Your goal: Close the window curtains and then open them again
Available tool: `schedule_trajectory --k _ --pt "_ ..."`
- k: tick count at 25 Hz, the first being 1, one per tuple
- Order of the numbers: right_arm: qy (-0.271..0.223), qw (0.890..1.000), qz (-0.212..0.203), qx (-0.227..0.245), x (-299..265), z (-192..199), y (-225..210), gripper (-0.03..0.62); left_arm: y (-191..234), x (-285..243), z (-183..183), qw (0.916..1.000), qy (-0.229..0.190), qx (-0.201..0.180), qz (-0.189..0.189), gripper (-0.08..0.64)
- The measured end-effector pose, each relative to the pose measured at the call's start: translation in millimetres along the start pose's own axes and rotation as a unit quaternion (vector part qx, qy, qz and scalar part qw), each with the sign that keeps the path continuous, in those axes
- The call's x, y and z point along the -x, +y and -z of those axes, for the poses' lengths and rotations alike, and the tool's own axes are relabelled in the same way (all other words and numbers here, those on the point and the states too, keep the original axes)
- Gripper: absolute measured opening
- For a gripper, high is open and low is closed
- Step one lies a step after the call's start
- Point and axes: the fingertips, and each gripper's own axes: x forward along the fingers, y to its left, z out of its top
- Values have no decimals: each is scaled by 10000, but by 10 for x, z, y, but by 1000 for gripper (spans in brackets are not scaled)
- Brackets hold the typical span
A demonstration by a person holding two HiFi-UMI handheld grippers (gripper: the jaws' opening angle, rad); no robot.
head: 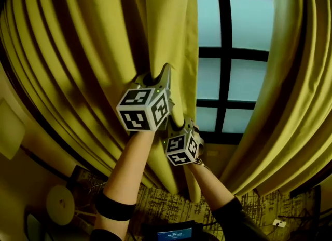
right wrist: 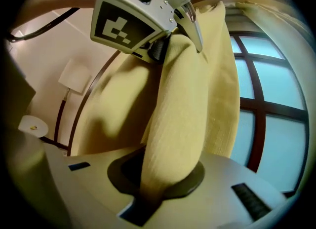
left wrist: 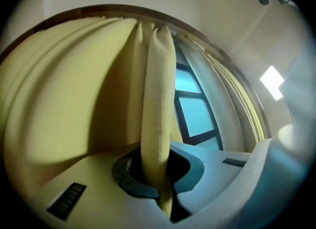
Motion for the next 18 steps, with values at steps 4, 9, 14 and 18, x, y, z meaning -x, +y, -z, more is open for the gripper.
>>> schedule_trajectory --k 4,9,14,18 --pt "-9 9996 -278 72 -311 -156 510 55 629 275 46 9995 -57 240 -218 3" --pt "-25 9984 -559 44 -720 -411 1237 51 1493 690 93 9974 -88 530 -475 5" --pt "-142 9976 -657 168 -1110 -830 1938 49 2153 1052 -30 9984 -162 301 -456 5" --pt "-88 9970 -719 261 -1433 -1033 2467 44 2735 1324 -18 9980 -209 452 -399 5"
